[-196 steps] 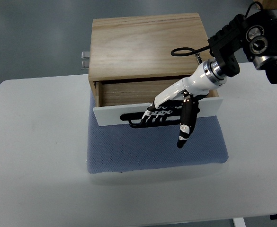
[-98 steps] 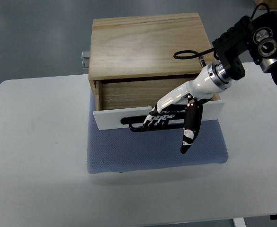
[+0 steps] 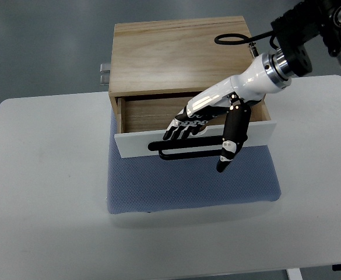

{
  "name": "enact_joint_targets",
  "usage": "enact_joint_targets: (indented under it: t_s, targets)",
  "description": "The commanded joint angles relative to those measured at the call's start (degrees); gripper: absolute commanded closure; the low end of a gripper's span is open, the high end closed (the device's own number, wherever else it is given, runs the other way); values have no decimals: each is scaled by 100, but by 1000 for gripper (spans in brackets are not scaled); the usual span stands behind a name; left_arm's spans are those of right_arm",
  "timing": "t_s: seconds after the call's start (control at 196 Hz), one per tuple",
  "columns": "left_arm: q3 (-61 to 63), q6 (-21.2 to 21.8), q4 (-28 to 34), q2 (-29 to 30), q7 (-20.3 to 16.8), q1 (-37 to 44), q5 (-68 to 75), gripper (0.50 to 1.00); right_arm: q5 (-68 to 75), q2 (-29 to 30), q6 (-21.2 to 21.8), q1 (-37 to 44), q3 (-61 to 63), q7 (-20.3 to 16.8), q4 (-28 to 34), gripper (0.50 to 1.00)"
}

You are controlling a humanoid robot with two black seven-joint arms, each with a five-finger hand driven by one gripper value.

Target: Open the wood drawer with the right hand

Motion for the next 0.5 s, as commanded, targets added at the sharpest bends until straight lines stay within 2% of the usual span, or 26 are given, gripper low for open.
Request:
enact_joint_targets:
  t_s: [0.0,0.158,0.164,0.189,0.256,0.312,0.317,0.358,0.44,0.496]
  targets:
    - [0,0,0,0,-1,-1,0,500,32,-144,-1,-132,801,8,-115,556]
    - [0,0,0,0,-1,8,0,500,111,-205,-1,-668,1646,8,-537,556]
    - [0,0,0,0,-1,-1,0,500,128,-205,-1,-1016,2089,8,-764,556]
    - [0,0,0,0,-1,-1,0,500,120,-205,-1,-1187,2270,8,-854,556]
    - [0,0,0,0,-1,-1,0,500,93,-205,-424,-1748,2849,8,-1240,556]
    - [0,0,0,0,-1,-1,0,500,93,-205,-425,-1749,2850,8,-1241,556]
    - [0,0,0,0,-1,7,0,500,93,-179,-851,-2106,3267,8,-1623,556]
    - [0,0,0,0,-1,7,0,500,111,-109,-1259,-2338,3614,8,-1890,556]
    - [0,0,0,0,-1,7,0,500,111,67,-1839,-2777,4185,87,-2242,556]
    - [0,0,0,0,-1,-1,0,500,93,146,-1998,-2971,4379,228,-2374,556]
